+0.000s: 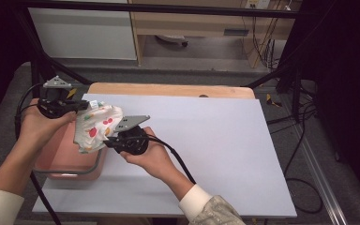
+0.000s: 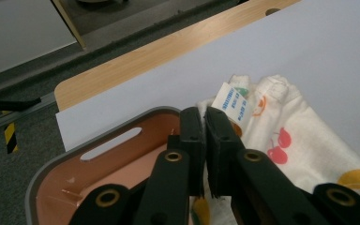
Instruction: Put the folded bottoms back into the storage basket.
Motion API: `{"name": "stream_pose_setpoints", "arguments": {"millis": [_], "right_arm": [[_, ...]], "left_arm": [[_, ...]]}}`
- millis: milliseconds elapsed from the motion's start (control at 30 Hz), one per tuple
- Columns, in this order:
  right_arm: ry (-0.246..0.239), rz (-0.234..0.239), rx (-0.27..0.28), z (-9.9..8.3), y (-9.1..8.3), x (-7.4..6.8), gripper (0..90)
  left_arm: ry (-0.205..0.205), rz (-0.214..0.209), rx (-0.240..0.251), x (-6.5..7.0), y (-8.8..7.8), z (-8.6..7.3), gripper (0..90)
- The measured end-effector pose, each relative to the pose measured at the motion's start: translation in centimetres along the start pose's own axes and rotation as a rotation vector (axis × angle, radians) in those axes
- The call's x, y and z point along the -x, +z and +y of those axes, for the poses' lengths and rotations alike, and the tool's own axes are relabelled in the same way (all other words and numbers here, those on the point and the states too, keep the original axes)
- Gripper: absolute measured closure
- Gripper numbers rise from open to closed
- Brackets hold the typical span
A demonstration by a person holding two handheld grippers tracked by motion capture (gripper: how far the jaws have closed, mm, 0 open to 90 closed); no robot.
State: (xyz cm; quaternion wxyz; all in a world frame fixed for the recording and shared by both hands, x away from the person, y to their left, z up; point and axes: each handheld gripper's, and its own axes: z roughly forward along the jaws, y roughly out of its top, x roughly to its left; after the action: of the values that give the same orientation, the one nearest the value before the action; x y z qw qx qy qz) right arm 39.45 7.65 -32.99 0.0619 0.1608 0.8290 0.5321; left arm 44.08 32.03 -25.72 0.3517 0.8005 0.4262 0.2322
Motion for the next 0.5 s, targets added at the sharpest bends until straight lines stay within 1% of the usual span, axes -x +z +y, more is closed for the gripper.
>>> {"name": "stream_pose_setpoints", "arguments": {"millis": [367, 500], "right_arm": [[0.005, 0.008, -0.002, -0.2, 0.9, -0.1, 86.1], [0.015, 0.008, 0.002, -0.2, 1.2, -0.2, 86.1]], "left_arm": [[-0.018, 0.013, -0.01, -1.1, -0.4, -0.9, 87.0], [-0.025, 0.015, -0.011, -1.4, -0.5, -1.1, 87.0]]}}
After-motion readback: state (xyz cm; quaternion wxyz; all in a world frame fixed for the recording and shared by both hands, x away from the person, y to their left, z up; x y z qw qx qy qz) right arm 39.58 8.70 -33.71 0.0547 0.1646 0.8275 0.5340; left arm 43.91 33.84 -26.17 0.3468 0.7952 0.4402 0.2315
